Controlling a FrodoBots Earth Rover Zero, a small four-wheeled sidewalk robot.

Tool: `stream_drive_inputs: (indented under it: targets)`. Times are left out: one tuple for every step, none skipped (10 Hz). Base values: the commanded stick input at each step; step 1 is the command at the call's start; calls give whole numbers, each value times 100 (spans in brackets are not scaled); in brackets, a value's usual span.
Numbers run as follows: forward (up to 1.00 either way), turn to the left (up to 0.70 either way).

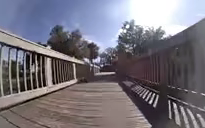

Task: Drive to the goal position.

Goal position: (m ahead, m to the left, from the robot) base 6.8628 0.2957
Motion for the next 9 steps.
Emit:
stream_drive_inputs:
  targets:
    - [85, 0]
    - [85, 0]
    - [85, 0]
    - [85, 0]
    - [85, 0]
    - [85, 0]
    - [85, 0]
    - [85, 0]
    - [85, 0]
